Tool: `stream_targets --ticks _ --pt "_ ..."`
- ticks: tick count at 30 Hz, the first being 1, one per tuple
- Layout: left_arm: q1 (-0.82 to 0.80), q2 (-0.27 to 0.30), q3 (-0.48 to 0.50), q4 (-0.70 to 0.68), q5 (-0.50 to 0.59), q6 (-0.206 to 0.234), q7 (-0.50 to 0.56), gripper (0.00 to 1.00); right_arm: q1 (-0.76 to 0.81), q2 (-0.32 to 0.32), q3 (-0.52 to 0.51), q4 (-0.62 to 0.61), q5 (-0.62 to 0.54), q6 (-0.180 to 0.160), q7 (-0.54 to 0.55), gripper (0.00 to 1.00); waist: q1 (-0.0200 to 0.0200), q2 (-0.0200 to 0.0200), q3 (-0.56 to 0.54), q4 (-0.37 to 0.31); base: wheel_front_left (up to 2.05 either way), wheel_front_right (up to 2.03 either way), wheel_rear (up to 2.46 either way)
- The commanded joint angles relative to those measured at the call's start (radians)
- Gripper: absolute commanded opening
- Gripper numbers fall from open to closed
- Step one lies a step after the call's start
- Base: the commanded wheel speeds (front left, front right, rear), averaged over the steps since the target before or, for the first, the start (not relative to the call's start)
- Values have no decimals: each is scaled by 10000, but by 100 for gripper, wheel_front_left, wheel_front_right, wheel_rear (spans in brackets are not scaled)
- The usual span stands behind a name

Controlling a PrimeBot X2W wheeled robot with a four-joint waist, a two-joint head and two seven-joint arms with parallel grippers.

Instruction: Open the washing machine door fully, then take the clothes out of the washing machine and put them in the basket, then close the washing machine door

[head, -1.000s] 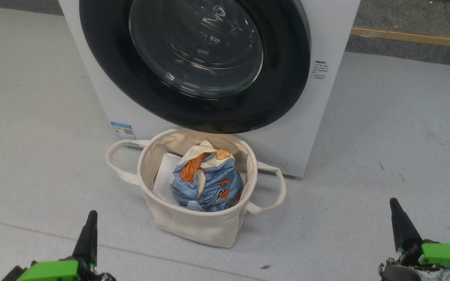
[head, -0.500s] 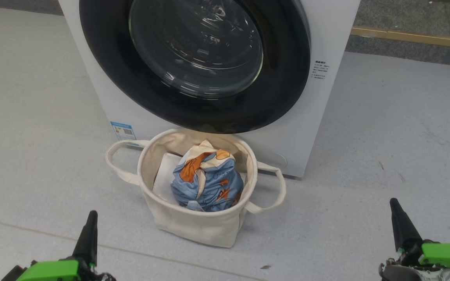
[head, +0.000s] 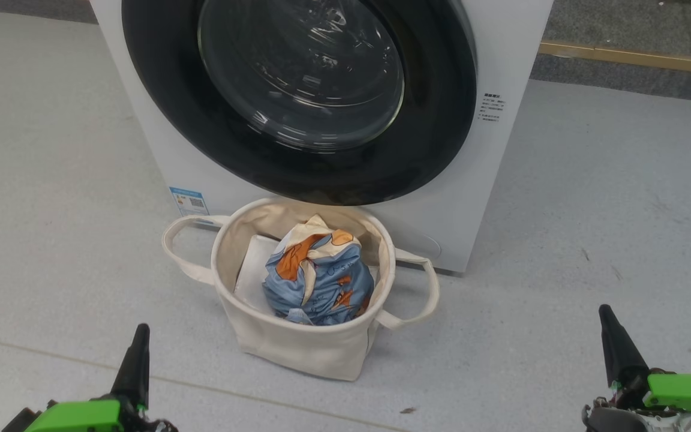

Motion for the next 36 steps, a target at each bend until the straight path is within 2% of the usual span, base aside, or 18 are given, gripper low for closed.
stream_targets --ticks 1,36 --pt "-238 60 344 -356 70 -71 38 0 -494 -38 159 -305 -50 2 60 0 0 0 0 0 0 0 0" --pt "-241 37 378 -355 98 -71 65 0 -497 -15 125 -303 -78 2 87 0 0 0 0 0 0 0 0"
